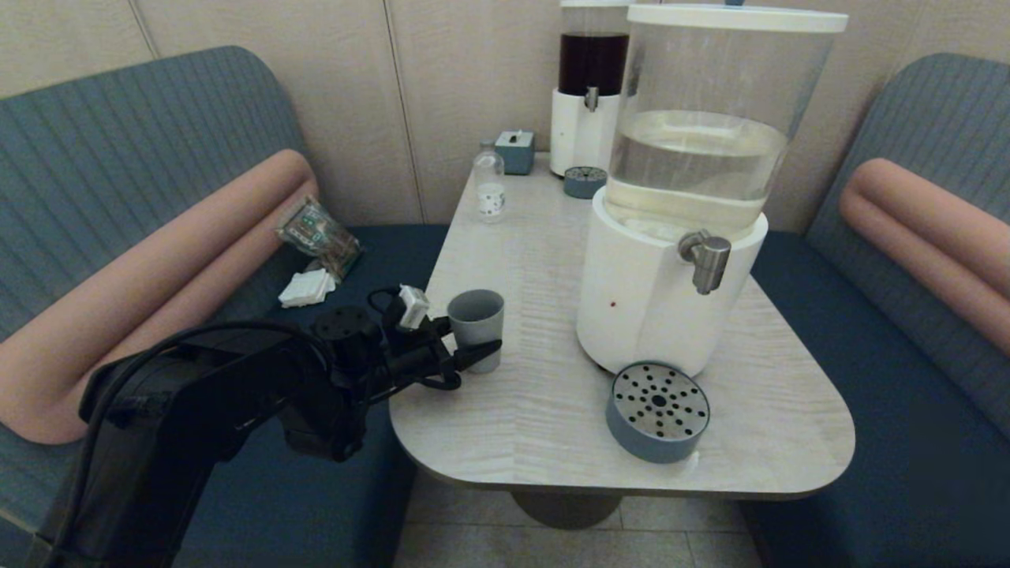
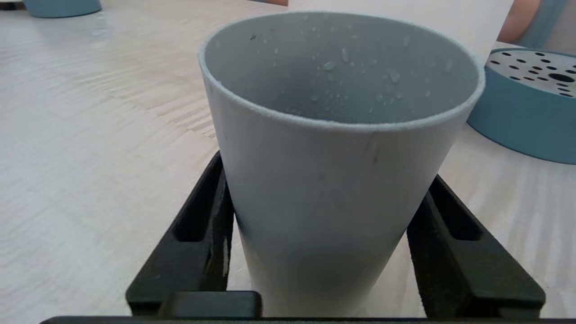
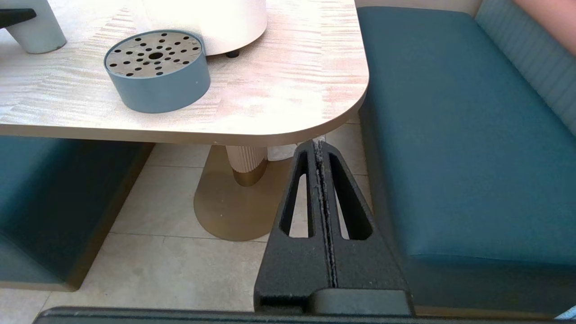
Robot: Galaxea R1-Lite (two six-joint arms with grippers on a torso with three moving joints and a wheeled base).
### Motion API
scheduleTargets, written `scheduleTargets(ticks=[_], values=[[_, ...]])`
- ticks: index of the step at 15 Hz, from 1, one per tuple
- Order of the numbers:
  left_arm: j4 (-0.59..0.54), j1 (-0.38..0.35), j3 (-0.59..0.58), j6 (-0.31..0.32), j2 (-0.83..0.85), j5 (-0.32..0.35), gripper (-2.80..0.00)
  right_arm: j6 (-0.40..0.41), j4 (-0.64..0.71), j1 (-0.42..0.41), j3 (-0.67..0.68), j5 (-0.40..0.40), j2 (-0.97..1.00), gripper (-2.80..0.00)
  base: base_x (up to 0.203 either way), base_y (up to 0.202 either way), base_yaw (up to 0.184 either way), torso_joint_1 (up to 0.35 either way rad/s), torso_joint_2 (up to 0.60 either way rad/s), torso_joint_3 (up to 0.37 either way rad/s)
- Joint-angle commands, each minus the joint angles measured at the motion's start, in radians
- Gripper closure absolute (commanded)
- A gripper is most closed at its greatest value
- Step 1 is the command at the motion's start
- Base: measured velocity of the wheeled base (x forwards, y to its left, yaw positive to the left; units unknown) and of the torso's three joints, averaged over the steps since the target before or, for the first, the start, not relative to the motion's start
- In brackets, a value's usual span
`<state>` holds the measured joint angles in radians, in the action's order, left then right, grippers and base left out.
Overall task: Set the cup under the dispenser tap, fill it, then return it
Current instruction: Pick up the cup
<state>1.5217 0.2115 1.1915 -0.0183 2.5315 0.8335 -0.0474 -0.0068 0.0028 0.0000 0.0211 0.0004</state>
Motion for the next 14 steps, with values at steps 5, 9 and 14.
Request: scheduleTargets(ticks=[5,9,14], values=[[0.008,0.003,-0.107,0.018,-0.12,0.002,0.0,0.0,0.0,0.0,0.002,0.0,0.001,0.0,0.0,0.0,0.0,0.0,0.0,0.0],[0.008,0.056,-0.22,0.014,-0.285,-0.004,0.0,0.0,-0.001,0.0,0.002,0.0,0.001,0.0,0.0,0.0,0.0,0.0,0.0,0.0],[0.008,0.274,-0.229,0.009,-0.31,-0.116,0.0,0.0,-0.001,0.0,0.002,0.0,0.001,0.0,0.0,0.0,0.0,0.0,0.0,0.0]])
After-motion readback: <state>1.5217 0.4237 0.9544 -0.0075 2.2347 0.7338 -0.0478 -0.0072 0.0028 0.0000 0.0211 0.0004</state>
